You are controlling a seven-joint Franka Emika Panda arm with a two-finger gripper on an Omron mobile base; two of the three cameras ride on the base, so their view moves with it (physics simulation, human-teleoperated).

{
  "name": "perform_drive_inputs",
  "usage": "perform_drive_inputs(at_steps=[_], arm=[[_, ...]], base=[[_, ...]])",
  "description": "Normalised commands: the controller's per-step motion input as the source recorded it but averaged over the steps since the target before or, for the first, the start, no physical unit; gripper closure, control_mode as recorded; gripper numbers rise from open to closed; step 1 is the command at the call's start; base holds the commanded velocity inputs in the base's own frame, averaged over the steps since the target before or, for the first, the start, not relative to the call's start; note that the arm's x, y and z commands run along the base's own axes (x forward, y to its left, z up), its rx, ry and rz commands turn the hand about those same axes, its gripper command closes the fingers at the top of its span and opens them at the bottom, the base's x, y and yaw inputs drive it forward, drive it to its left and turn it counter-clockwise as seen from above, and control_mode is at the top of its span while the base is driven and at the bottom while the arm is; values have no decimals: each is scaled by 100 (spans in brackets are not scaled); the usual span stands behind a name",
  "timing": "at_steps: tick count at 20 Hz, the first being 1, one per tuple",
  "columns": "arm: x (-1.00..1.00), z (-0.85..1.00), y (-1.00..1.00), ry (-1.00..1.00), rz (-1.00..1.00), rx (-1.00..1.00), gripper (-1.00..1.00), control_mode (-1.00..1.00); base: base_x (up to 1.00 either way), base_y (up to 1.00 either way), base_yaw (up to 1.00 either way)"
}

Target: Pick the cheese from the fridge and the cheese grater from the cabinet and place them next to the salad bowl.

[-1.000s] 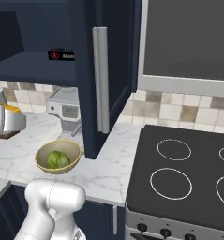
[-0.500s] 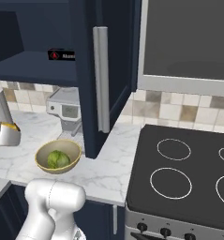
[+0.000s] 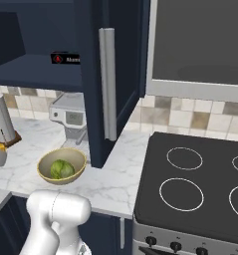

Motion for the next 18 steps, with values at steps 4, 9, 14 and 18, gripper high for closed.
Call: perform_drive_inputs(at_steps=[4,9,14,18], arm=[[0,-23,19,20,0,0,100,-100],[1,-31,20,19,0,0,100,-100],[15,-38,27,5,0,0,100,-100],[18,-29,9,-2,1,0,100,-100]], base=[[0,0,0],[0,0,0],[0,0,0],[0,0,0]])
